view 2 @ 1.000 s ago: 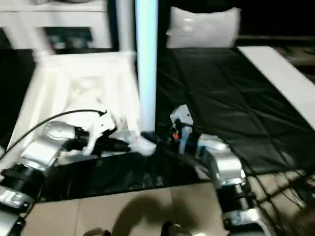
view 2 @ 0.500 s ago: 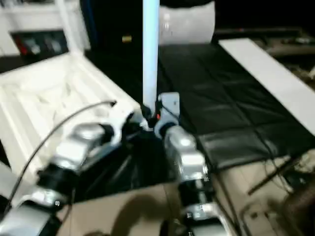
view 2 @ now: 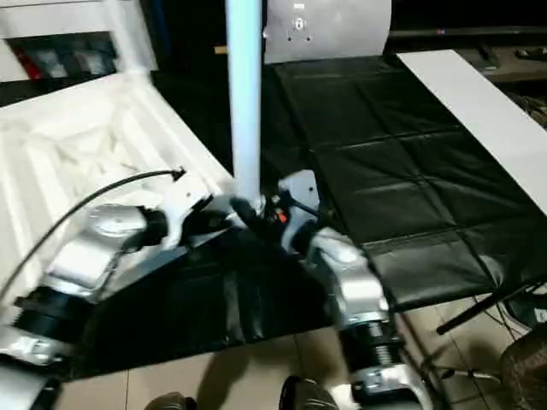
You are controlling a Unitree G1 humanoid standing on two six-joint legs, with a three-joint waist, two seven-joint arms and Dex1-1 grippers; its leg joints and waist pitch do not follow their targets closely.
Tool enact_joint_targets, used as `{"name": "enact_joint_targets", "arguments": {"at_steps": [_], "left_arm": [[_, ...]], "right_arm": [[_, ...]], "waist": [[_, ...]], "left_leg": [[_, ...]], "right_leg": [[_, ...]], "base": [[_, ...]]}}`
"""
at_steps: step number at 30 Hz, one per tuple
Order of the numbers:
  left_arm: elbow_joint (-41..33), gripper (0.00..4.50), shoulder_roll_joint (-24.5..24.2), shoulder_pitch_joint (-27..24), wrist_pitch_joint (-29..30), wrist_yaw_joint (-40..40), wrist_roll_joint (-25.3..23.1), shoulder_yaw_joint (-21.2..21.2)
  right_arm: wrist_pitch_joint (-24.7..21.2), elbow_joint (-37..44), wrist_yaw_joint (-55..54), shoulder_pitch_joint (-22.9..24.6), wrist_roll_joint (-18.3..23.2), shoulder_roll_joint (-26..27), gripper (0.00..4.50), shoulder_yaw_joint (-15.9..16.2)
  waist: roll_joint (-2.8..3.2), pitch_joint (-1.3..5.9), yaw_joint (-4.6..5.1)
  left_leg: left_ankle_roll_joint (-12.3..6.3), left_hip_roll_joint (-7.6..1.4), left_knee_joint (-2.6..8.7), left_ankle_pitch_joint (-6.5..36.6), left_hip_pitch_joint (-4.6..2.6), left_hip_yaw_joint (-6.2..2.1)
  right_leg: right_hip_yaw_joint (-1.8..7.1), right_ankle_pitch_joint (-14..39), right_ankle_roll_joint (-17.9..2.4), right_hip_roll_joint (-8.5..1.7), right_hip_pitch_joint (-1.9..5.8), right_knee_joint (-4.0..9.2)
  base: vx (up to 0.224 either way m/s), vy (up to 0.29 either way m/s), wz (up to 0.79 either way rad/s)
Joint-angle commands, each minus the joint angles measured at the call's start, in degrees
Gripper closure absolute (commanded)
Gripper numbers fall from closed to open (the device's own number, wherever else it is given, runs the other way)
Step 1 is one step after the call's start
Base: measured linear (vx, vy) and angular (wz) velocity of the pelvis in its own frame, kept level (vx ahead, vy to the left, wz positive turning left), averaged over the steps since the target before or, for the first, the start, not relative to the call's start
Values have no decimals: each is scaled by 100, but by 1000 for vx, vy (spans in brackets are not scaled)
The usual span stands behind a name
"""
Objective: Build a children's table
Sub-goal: Rotate leg to tighten
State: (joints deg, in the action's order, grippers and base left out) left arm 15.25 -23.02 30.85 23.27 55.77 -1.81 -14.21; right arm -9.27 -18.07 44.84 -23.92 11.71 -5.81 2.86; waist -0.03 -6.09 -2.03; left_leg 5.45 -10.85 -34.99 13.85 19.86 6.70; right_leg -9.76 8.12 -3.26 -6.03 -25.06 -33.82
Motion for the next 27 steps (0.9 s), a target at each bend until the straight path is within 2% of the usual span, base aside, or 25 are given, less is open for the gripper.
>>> {"name": "enact_joint_targets", "arguments": {"at_steps": [1,4,6,8,9,11,12,14,17,18,19,23,27], "left_arm": [[24,450,-267,-129,-382,774,36,-346],[83,450,-609,-135,-693,1324,42,-534],[137,450,-819,-126,-923,1663,-11,-676],[201,450,-956,-109,-1200,2072,37,-762],[229,450,-984,-96,-1251,2182,74,-779],[283,450,-1015,-51,-1375,2399,159,-811],[304,450,-1015,-36,-1400,2485,204,-821],[346,450,-1008,-5,-1468,2689,288,-857],[373,450,-984,27,-1554,2964,373,-934],[376,450,-972,34,-1577,2995,379,-948],[389,450,-958,43,-1598,3030,381,-955],[473,450,-888,134,-1733,3153,298,-1070],[580,450,-830,182,-1798,3172,280,-1056]], "right_arm": [[-20,125,610,8,122,-263,65,86],[-33,76,1189,-62,224,-584,34,242],[-51,2,1472,-132,248,-724,28,317],[-55,-28,1970,-175,291,-893,28,465],[-69,-35,2148,-188,327,-951,28,516],[-118,-40,2545,-218,425,-1057,28,607],[-165,-44,2719,-237,477,-1098,45,641],[-201,-89,3002,-293,528,-1172,63,723],[-223,-200,3273,-392,531,-1248,66,836],[-237,-216,3307,-412,540,-1248,97,843],[-247,-235,3349,-434,553,-1253,97,855],[-327,-364,3654,-557,503,-1308,130,1032],[-384,-459,3808,-625,495,-1314,152,1113]], "waist": [[-16,460,-38],[-14,447,-69],[-32,422,-105],[-57,430,-117],[-47,438,-138],[-36,456,-161],[-44,467,-168],[-55,485,-183],[-71,498,-214],[-75,506,-244],[-78,516,-273],[-80,517,-308],[-95,510,-318]], "left_leg": [[-853,-169,380,-93,78,87],[-641,-183,412,163,57,98],[-515,-150,437,392,42,108],[-467,-152,450,395,41,105],[-473,-153,449,373,31,108],[-486,-164,453,312,25,113],[-504,-177,456,302,12,113],[-503,-201,459,259,20,103],[-508,-203,455,138,40,107],[-513,-206,449,78,31,113],[-516,-204,446,14,30,120],[-502,-206,442,-13,45,120],[-436,-196,450,59,53,125]], "right_leg": [[435,1803,-848,-353,542,405],[470,2013,-763,-333,514,429],[501,2441,-623,-311,509,488],[504,2574,-521,-302,514,496],[511,2523,-519,-301,505,493],[514,2360,-593,-292,500,474],[510,2230,-671,-277,491,457],[519,1962,-814,-279,495,413],[529,1777,-904,-286,517,373],[537,1704,-932,-289,513,362],[540,1623,-973,-292,516,352],[530,1617,-985,-286,527,339],[530,1827,-872,-289,537,371]], "base": [[0,0,0],[0,0,0],[0,0,0],[0,0,0],[0,0,0],[0,0,0],[0,0,0],[0,0,0],[0,0,0],[0,0,0],[0,0,0],[0,0,0],[0,0,0]]}}
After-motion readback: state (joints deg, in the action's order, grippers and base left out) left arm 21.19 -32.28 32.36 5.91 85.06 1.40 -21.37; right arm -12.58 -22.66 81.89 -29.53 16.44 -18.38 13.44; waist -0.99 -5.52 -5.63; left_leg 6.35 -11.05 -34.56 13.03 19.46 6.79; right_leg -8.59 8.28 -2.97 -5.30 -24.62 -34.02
